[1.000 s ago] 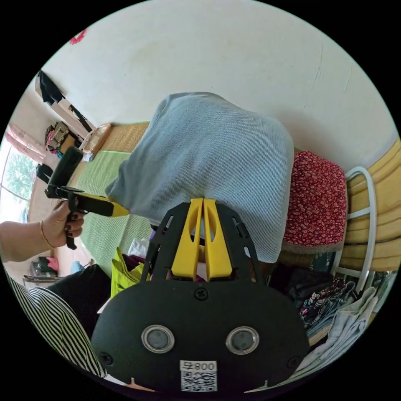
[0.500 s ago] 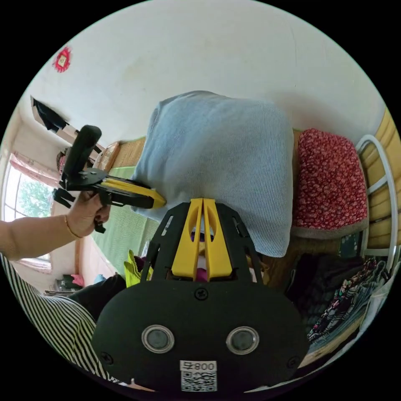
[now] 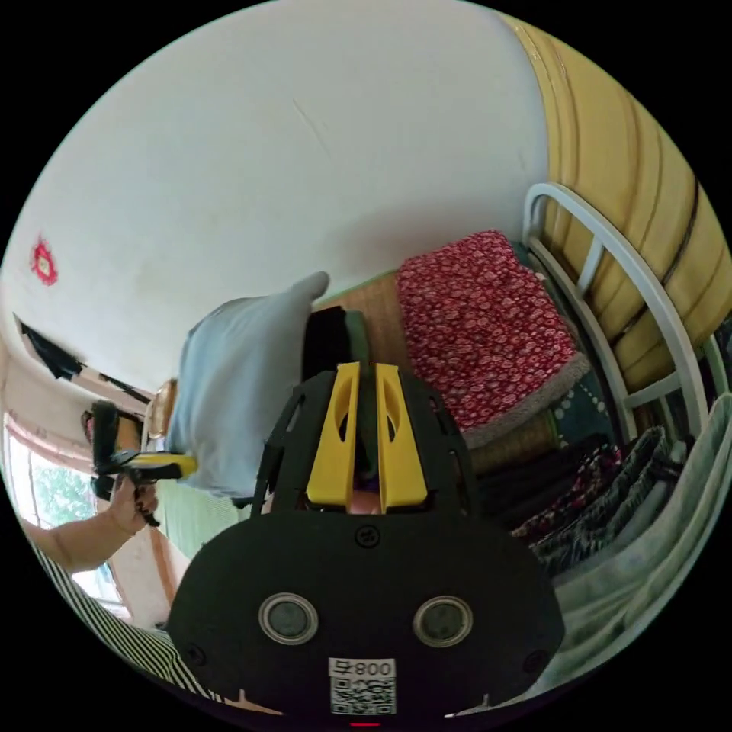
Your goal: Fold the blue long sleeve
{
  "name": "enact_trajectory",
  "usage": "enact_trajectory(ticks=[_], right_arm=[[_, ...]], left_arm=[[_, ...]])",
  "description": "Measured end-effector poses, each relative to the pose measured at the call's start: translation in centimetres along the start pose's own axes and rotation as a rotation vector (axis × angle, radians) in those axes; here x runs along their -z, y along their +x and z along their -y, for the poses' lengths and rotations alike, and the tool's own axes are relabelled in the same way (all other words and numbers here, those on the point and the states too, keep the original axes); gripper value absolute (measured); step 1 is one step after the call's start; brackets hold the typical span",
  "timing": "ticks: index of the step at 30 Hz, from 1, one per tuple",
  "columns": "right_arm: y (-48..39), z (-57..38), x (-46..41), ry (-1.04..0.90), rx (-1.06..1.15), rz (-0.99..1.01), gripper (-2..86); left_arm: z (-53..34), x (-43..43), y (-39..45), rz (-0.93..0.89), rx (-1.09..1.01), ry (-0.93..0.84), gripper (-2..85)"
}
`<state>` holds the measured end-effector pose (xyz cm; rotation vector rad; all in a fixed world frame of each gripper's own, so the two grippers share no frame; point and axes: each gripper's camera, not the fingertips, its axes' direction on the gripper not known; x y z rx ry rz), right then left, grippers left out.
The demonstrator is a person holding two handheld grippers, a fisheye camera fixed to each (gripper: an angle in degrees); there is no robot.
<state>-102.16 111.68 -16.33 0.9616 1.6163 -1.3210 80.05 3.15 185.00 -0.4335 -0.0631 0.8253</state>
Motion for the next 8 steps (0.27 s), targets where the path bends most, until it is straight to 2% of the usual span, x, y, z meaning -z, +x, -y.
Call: enact_trajectory(ticks=[4,8], right_arm=[[3.8,4.2,-1.4,-0.086,-0.051,-0.117,7.5],[7.7,7.2,0.5,-0.014,-0.135,-0.168,10.8]], left_arm=[[-0.5,1.0,0.7,-0.026,-0.022,0.039,0.1],[-1.6,2.2,0.9,-0.091,-0.016,0.070,0.1]])
